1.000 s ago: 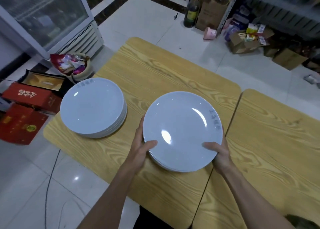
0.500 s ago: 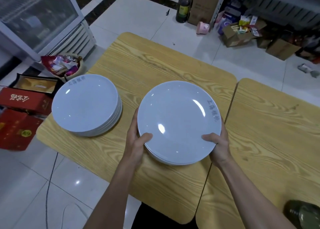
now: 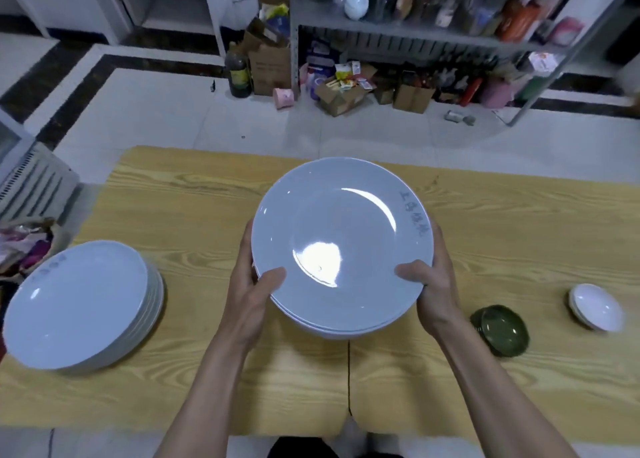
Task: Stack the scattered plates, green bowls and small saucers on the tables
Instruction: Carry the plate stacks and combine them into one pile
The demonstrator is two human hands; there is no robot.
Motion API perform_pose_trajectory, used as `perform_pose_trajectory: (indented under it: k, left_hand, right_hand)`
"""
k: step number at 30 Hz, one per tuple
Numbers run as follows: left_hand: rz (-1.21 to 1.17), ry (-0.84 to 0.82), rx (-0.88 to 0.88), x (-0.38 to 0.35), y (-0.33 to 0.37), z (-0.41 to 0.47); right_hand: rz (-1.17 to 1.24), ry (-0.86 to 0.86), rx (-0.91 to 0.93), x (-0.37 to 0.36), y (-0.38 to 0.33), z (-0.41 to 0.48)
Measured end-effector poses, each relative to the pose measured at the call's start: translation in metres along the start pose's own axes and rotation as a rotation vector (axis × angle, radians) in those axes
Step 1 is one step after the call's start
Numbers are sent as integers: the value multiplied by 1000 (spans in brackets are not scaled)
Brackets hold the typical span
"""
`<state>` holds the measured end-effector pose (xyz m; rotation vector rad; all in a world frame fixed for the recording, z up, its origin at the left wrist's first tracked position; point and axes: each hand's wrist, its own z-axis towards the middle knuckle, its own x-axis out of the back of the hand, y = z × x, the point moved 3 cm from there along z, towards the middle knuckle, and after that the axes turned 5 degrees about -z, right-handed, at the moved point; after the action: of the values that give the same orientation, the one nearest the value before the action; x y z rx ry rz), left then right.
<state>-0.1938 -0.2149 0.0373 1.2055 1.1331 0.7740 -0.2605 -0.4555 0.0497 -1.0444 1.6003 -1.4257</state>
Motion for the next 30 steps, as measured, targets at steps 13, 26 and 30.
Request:
perform_pose_trajectory:
  k: [13, 26, 30]
  left_hand:
    - [0, -336, 25, -248, -17, -40]
    - [-5, -381, 76, -485, -85, -82]
    - [3, -390, 77, -545, -108, -65]
  right_hand:
    - [136, 307, 28, 240, -39, -90]
    - [137, 422, 81, 481, -41, -129]
    - [124, 439, 52, 544, -38, -113]
